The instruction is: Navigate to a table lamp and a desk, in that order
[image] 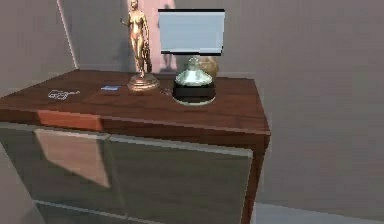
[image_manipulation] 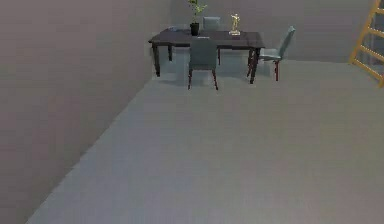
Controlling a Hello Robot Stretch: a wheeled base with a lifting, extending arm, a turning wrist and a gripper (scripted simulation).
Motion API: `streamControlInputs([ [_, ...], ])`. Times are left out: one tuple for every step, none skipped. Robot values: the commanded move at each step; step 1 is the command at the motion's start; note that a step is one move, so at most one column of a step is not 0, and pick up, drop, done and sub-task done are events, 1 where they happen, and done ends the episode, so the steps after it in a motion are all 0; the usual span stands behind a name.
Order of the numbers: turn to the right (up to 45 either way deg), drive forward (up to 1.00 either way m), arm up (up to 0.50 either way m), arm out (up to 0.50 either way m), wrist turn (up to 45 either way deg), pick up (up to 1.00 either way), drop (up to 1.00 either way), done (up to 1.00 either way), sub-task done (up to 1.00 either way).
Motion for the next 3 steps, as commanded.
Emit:
streamControlInputs([
  [-45.0, 0.0, 0.0, 0.0, 0.0, 0.0, 0.0, 0.0, 0.0],
  [-45.0, 0.0, 0.0, 0.0, 0.0, 0.0, 0.0, 0.0, 0.0],
  [-45.0, 0.0, 0.0, 0.0, 0.0, 0.0, 0.0, 0.0, 0.0],
])
